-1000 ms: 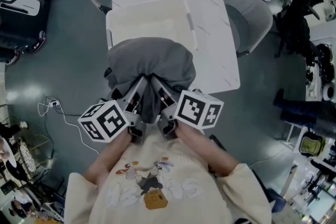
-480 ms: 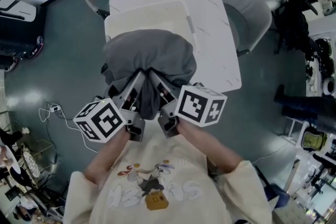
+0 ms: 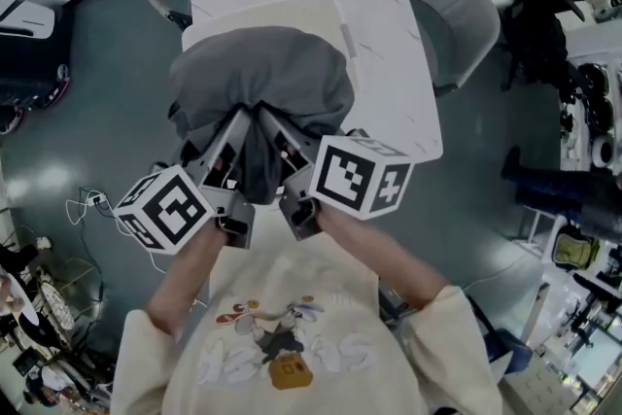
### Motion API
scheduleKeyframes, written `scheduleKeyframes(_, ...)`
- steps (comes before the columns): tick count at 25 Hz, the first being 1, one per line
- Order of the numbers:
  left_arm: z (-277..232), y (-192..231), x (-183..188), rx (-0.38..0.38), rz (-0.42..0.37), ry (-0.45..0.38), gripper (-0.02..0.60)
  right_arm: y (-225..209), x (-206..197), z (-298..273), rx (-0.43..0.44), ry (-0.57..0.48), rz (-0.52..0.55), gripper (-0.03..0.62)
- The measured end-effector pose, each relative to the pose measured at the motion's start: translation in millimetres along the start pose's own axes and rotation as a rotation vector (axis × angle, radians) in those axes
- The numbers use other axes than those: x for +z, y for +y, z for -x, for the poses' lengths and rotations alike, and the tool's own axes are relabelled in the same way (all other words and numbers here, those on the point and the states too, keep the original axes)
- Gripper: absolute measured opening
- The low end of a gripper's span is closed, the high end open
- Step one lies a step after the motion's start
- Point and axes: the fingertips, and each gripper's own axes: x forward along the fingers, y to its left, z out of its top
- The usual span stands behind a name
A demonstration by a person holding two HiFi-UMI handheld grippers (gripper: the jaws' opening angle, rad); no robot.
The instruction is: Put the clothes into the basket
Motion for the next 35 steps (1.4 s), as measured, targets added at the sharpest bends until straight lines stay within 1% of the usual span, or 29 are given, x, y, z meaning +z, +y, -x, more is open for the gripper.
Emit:
scheduleKeyframes(5,-12.5,2.5,14.7,0.026,-0.022,0.001,0.241,-0.7,18.6,-12.0,0.006,-0.015,0.003,0.186)
scheduleKeyframes(16,-47.1,10.8,36.5,0.011,-0.016,0.012,0.241,-11.8,46.1,-41.1,-0.006,-0.01,0.003,0.186)
scheduleKeyframes(20,-62.1,17.5,38.2,0.009,-0.009,0.033,0.241,-22.2,53.0,-52.1,-0.021,0.018,0.021,0.186)
scheduleKeyframes(24,-74.7,29.5,38.5,0.017,0.0,0.052,0.241,-33.4,54.1,-66.2,-0.027,0.051,0.01,0.186)
scheduleKeyframes(35,-106.1,57.0,30.6,0.044,0.018,0.1,0.241,-65.6,54.5,-92.2,-0.079,0.119,0.011,0.187)
